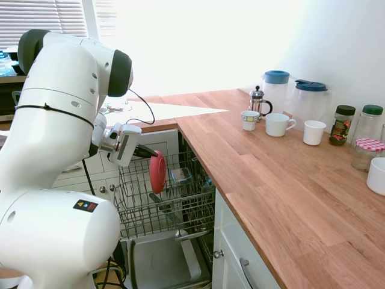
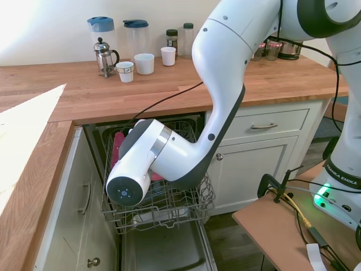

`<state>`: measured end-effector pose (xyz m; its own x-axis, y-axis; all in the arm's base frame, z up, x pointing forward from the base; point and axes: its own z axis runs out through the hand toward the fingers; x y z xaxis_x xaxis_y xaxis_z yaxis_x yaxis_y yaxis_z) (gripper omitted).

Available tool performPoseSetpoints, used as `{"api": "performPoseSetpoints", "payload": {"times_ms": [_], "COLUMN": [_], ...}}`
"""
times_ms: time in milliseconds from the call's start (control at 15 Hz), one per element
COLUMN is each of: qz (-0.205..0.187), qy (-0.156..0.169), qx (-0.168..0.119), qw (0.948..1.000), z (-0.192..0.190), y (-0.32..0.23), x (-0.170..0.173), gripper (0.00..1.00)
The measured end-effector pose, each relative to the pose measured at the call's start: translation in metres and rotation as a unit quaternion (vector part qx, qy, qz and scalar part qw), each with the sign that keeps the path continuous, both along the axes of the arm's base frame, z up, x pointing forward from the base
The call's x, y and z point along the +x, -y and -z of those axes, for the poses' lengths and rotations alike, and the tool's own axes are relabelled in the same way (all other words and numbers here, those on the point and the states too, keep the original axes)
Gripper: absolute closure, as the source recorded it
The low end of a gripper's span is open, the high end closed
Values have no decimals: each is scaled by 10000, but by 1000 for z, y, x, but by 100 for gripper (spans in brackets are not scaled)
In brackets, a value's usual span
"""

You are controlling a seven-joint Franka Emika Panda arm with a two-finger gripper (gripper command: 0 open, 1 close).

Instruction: Put the plate in the dishwasher

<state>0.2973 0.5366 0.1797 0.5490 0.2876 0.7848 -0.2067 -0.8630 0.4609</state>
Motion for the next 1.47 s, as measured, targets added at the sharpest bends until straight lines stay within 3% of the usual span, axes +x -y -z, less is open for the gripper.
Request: {"api": "performPoseSetpoints", "payload": {"times_ms": [400,467,600,733,867,1000,1200,1333,1467], "qz": [199,285,567,915,1245,1504,1817,1911,2022], "qy": [-457,-533,-823,-1329,-1826,-2380,-3256,-3665,-4133], "qx": [12,18,48,55,34,36,26,46,113], "qw": [9988,9982,9950,9869,9753,9595,9279,9106,8878], "z": [38,40,35,23,15,12,23,21,4], "y": [-20,-23,-28,-32,-28,-24,-20,-19,-23], "x": [-7,-2,10,24,46,63,73,79,84], "gripper": [100,0,0,0,0,0,0,0,0]}}
